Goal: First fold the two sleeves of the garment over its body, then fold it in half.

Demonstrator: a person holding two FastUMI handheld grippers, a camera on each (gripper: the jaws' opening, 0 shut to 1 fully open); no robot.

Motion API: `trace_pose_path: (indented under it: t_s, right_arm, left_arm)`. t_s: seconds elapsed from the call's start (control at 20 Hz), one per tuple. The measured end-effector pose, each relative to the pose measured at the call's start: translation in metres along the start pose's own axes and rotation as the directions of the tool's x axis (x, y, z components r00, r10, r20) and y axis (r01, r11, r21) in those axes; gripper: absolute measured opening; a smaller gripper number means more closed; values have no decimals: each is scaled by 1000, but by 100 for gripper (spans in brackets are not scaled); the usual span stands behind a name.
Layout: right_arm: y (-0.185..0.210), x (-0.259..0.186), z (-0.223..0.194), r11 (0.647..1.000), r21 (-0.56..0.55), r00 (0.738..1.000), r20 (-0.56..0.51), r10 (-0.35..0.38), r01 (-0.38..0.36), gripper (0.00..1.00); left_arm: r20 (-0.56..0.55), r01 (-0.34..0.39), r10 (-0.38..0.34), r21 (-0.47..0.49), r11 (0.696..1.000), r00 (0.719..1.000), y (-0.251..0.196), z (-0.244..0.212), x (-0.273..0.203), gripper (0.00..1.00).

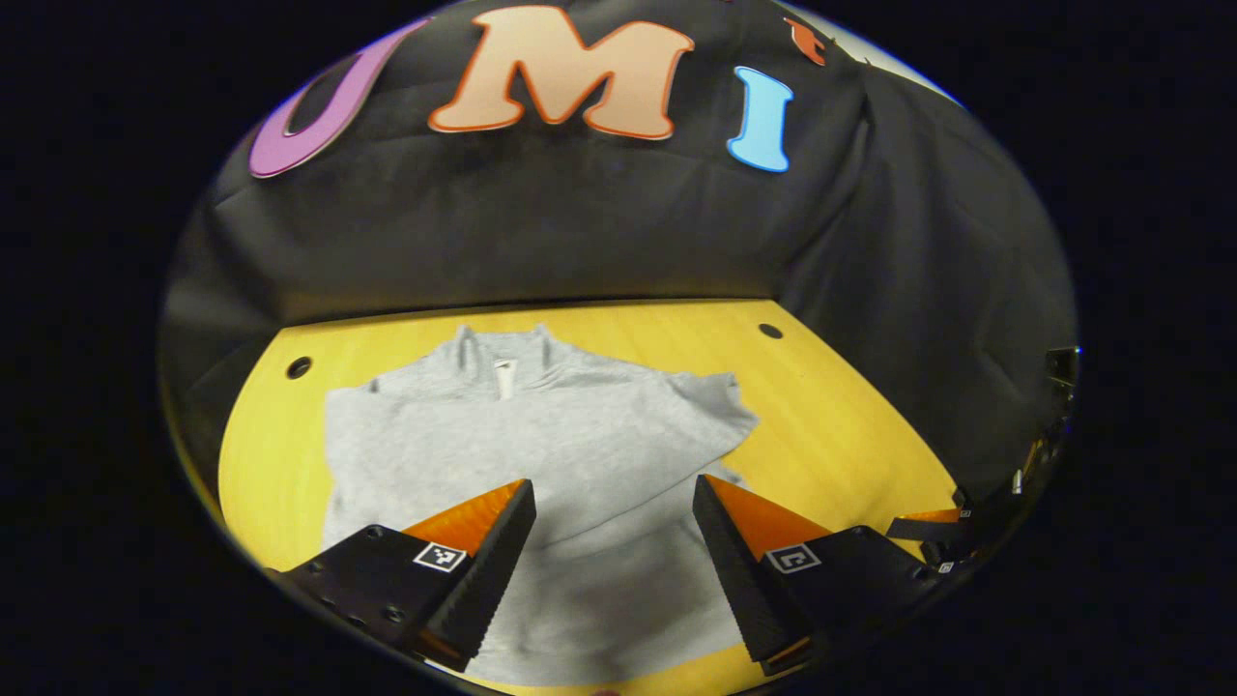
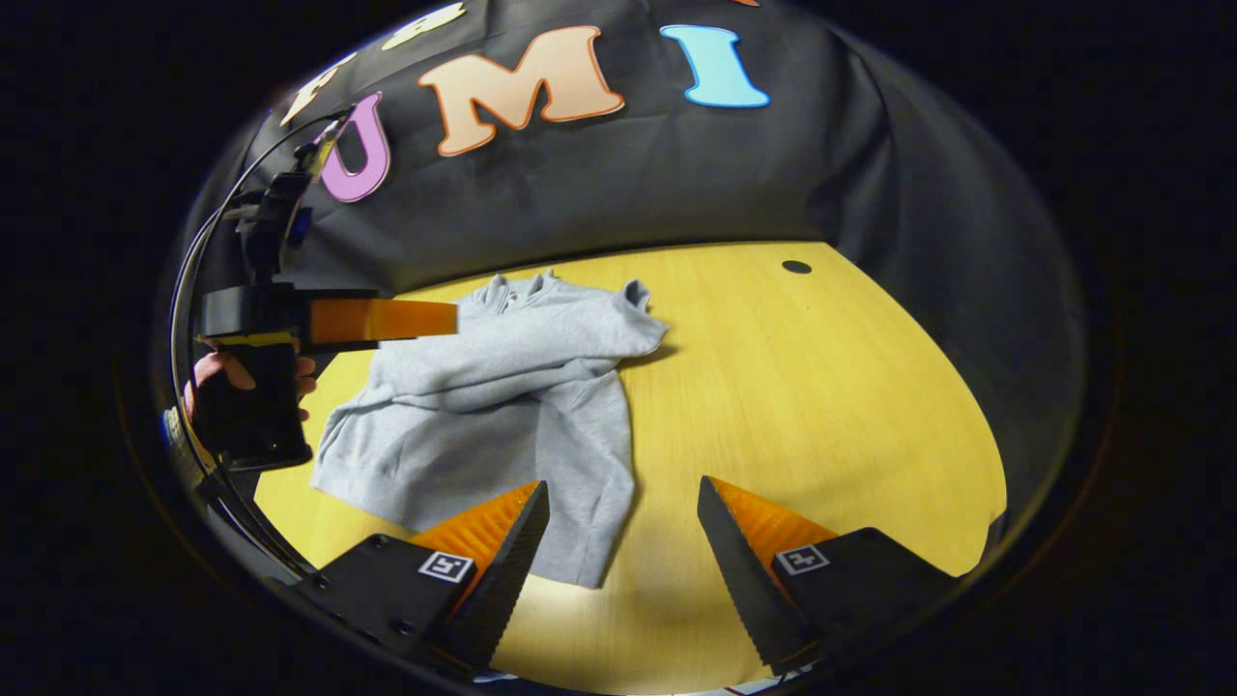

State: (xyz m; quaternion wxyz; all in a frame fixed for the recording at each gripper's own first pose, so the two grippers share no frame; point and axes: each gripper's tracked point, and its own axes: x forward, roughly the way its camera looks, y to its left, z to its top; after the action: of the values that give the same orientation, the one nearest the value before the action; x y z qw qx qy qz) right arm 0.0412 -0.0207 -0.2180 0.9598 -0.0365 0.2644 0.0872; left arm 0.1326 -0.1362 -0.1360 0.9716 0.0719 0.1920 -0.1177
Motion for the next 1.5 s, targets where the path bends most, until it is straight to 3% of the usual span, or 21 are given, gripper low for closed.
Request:
trace_pose_path:
  t_s: [0.15, 0.2, 0.35, 0.4, 0.5, 0.55, 0.8, 0.95, 1.0, 1.05, 1.1, 1.2, 1.25, 1.35, 1.4, 1.5]
  right_arm:
    - [18, 5, -14, 1000, -9, 1000, -22, 19, -20, 93]
    - [22, 8, -16, 1000, -16, 999, -26, 23, -24, 97]
    - [32, 16, -27, 998, -57, 999, -41, 25, -27, 93]
    - [35, 18, -31, 997, -68, 998, -51, 26, -30, 97]
    - [39, 21, -38, 996, -83, 998, -66, 24, -29, 93]
    - [39, 23, -43, 996, -88, 997, -75, 17, -24, 98]
    - [39, 30, -61, 997, -81, 994, -109, -25, 16, 93]
    - [40, 36, -67, 997, -73, 992, -119, -43, 35, 93]
    - [41, 37, -69, 996, -79, 991, -124, -49, 39, 97]
    - [42, 39, -73, 995, -89, 990, -130, -57, 46, 93]
    - [41, 40, -73, 994, -100, 990, -127, -64, 52, 97]
    - [42, 41, -73, 993, -99, 989, -125, -73, 61, 93]
    - [43, 40, -73, 993, -96, 989, -127, -76, 64, 98]
    - [42, 39, -74, 993, -94, 989, -127, -80, 68, 93]
    - [42, 40, -74, 993, -95, 989, -127, -80, 69, 98]
    - [43, 40, -74, 993, -95, 987, -136, -82, 70, 97]
  left_arm:
    - [-26, -83, 81, -57, 995, 996, 51, -28, -34, 95]
    - [-31, -114, 112, -70, 991, 993, 66, -36, -45, 96]
    - [-67, -191, 184, -100, 977, 981, 104, -67, -75, 96]
    - [-81, -212, 204, -106, 971, 976, 117, -80, -85, 96]
    - [-112, -249, 236, -113, 962, 965, 137, -107, -97, 96]
    - [-130, -262, 247, -116, 958, 960, 141, -118, -102, 96]
    - [-204, -320, 287, -148, 936, 936, 167, -174, -122, 96]
    - [-228, -323, 282, -167, 932, 932, 171, -190, -124, 96]
    - [-231, -324, 284, -160, 932, 931, 173, -193, -123, 96]
    - [-233, -324, 284, -153, 934, 930, 174, -195, -122, 96]
    - [-238, -322, 282, -147, 935, 929, 174, -197, -122, 96]
    - [-233, -318, 283, -132, 939, 930, 173, -195, -122, 96]
    - [-233, -314, 279, -128, 941, 931, 172, -195, -120, 96]
    - [-241, -315, 282, -116, 942, 929, 171, -196, -114, 97]
    - [-242, -317, 286, -103, 943, 927, 170, -197, -111, 98]
    - [-233, -313, 285, -93, 945, 930, 168, -196, -109, 96]
